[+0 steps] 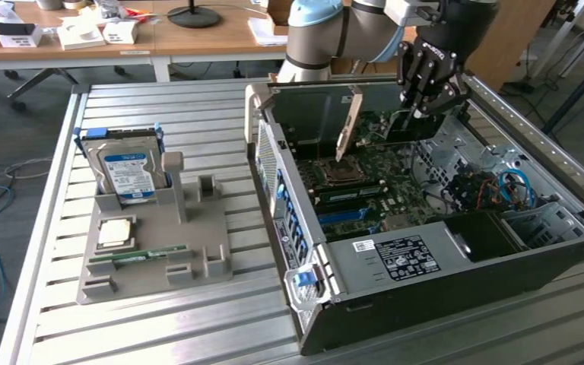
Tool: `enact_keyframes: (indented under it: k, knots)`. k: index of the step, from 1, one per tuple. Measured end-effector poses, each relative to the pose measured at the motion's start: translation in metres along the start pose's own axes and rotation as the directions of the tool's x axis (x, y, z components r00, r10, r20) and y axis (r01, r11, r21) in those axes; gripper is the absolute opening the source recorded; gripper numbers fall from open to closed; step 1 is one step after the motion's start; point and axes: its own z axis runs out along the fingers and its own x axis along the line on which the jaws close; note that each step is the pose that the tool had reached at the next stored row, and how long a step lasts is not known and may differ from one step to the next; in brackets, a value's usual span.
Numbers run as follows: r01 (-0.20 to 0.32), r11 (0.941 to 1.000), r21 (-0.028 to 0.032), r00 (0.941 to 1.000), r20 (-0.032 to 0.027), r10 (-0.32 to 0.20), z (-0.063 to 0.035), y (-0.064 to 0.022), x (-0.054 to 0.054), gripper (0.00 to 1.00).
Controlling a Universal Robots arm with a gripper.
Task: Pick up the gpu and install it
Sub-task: 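Insert the gpu into the slot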
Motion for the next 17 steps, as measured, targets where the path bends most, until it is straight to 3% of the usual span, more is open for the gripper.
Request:
enact_keyframes:
  k: [17]
  knots:
    - [0.000, 1.0000, 0.0000, 1.0000, 0.0002, 0.000, 0.0114, -0.0002, 0.000, 0.26]
